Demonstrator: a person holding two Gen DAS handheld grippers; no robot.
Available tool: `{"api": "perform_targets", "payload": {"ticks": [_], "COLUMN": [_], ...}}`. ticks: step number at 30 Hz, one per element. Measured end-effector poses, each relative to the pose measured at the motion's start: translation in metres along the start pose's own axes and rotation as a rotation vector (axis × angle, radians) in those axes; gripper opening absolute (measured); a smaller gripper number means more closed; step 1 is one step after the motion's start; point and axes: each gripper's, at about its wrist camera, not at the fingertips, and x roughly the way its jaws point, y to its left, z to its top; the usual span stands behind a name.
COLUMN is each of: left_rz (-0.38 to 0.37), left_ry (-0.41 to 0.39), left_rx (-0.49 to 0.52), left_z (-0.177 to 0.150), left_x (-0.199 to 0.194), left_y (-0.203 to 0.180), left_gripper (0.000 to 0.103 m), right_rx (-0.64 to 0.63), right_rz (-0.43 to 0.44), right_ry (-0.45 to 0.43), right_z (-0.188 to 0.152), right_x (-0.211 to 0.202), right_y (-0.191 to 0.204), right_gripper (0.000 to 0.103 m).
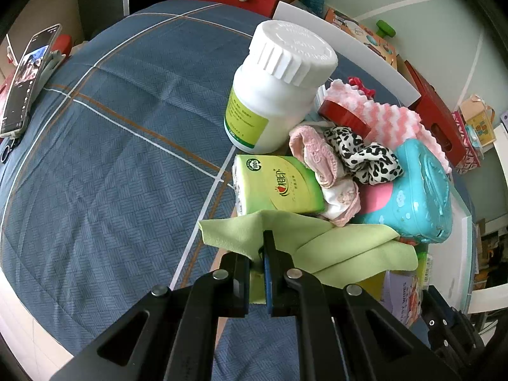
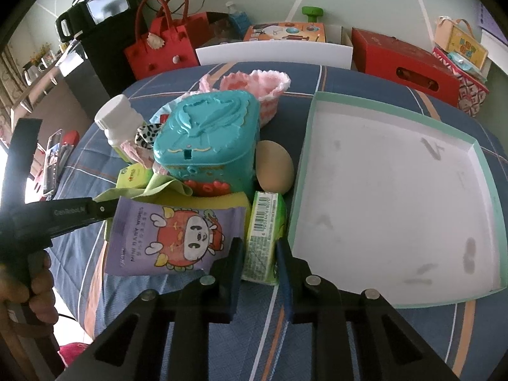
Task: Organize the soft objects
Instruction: 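Lift and carry the carton with the right tool while the left tool carries the cloth to the tray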
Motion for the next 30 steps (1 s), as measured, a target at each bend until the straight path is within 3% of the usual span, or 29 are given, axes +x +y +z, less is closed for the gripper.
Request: {"api": "perform_targets", "payload": {"ticks": [5,30], "left_rz": [-0.01,-0.096], "left_ry": [-0.027,-0.374], "left_rx": [-0.001,0.085], "left_z": [0.001,-0.004], "left_x": [-0.009,-0.125], "left_y": [-0.002,-0.021], "left_gripper": [0.007,0.006], "right_rx": [0.011,0.052], "right_rz": [0.0,0.001], "right_ry": [-0.021,-0.188], "right_z": [0.001,0.011], "right_x": [-0.006,-0.049], "right_y": [-0.003,-0.016], "right_gripper": [0.021,0.021]}}
